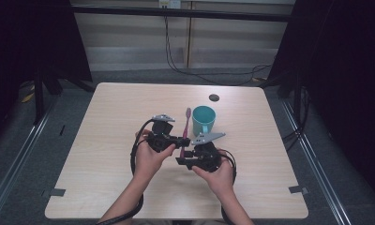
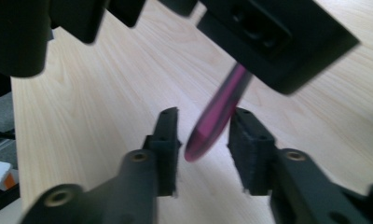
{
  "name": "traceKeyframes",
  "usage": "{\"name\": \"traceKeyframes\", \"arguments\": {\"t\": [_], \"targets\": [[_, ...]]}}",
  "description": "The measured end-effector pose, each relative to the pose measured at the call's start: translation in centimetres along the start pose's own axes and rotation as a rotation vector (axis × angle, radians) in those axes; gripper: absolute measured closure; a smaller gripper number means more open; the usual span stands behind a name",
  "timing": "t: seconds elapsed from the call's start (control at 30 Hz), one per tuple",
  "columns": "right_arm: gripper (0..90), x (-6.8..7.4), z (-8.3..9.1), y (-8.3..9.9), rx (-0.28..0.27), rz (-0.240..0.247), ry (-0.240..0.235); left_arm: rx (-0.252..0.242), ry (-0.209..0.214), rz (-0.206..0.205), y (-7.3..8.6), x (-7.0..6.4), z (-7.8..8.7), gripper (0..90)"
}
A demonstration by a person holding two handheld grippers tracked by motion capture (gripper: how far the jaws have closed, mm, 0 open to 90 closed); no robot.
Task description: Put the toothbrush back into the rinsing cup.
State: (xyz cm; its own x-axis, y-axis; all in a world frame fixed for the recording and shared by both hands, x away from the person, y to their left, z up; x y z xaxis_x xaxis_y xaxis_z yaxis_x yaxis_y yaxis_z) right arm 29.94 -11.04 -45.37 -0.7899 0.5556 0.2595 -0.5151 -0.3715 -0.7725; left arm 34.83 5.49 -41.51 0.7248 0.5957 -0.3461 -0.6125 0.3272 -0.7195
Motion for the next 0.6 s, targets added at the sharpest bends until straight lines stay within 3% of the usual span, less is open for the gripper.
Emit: {"name": "traceKeyframes", "arguments": {"t": [0.1, 0.33, 0.6], "targets": [[57.7, -0.3, 0.5, 0.4, 0.001, 0.012, 0.012, 0.0, -0.013, -0.002, -0.2, 0.3, 0.4, 83.6], [55.0, -1.6, 2.0, 1.1, -0.031, -0.038, 0.025, 0.025, -0.044, -0.035, -0.1, 0.6, 1.0, 83.6], [54.4, -2.4, 3.9, 0.4, -0.077, -0.061, 0.037, 0.036, -0.057, -0.041, 0.4, 1.0, 0.9, 83.5]]}}
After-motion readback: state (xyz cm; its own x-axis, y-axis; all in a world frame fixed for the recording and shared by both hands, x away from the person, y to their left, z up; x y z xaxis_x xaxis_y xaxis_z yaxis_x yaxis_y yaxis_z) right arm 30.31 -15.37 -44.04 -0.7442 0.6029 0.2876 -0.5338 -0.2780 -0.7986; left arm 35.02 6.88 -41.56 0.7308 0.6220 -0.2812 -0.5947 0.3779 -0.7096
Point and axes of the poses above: each handheld gripper's, and its own axes: z roughly backward along the jaws, y roughly out of its underside, x roughly to its left, the point moved 1 cm from there along -z, roughly forward along the jaws, and after that the axes turned 5 degrees about -y, right-handed, at the moved point
